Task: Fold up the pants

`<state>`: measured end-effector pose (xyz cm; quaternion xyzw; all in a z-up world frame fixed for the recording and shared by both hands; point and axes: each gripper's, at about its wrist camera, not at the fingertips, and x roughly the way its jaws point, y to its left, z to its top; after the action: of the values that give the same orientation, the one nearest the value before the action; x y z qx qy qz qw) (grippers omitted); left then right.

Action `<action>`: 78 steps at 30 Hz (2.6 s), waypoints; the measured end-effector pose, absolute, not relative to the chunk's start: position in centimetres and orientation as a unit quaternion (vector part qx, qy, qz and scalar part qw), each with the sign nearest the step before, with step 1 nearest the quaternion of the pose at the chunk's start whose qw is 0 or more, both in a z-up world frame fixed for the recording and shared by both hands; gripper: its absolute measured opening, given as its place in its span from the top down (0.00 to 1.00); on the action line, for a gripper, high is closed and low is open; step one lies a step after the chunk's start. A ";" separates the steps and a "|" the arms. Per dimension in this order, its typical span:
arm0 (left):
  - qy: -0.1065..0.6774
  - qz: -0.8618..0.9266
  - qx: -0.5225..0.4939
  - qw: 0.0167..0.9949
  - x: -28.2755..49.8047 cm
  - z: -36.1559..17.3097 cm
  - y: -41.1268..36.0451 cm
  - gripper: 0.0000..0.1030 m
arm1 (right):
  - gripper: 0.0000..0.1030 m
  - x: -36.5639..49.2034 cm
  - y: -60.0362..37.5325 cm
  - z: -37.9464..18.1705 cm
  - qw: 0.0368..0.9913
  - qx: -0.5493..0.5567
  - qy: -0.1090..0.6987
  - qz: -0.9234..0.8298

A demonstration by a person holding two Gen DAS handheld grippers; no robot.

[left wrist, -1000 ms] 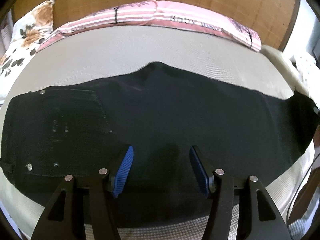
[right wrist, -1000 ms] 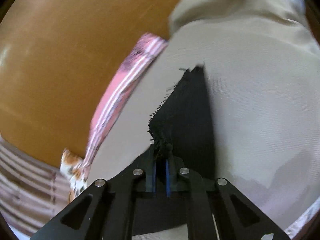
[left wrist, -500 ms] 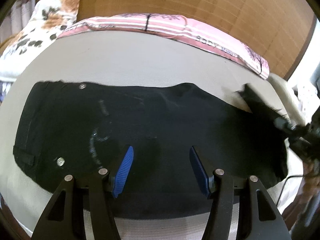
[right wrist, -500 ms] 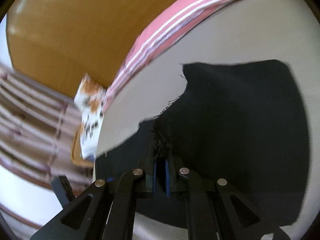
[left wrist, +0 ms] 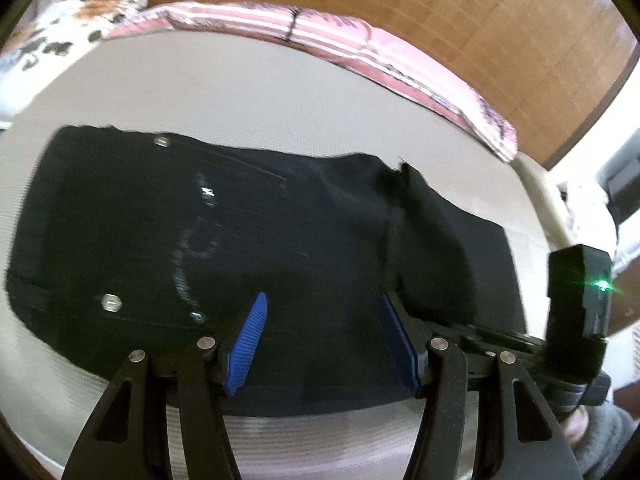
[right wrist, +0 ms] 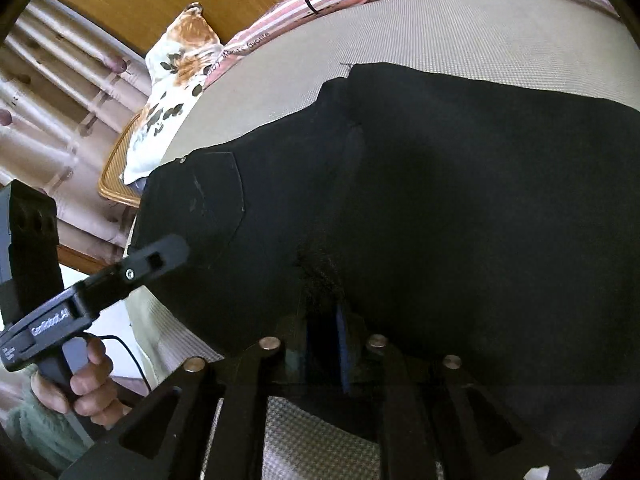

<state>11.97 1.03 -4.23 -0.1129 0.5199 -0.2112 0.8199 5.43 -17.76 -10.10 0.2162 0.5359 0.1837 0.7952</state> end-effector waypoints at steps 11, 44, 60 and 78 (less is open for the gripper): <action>0.608 -0.293 -0.216 0.706 13.4 -6.6 -0.8 0.42 | 0.53 1.7 -24.9 -4.9 0.837 0.276 0.457 0.121; 0.585 -0.315 -0.184 0.724 12.3 -4.0 -3.7 0.92 | 0.51 1.6 -30.4 -7.7 0.813 0.351 0.464 0.024; 0.608 -0.251 -0.061 0.750 11.1 -6.3 -5.3 0.80 | 0.51 2.4 -28.5 -9.3 0.813 0.280 0.511 0.006; 0.547 -0.211 0.066 0.807 9.4 -6.5 -6.6 0.65 | 0.46 3.2 -23.7 -7.6 0.833 0.169 0.525 0.037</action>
<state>9.40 -6.60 -6.48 0.0659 0.5469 -0.2111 0.8074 3.23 -23.74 -7.59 0.1686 0.5250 0.0374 0.8334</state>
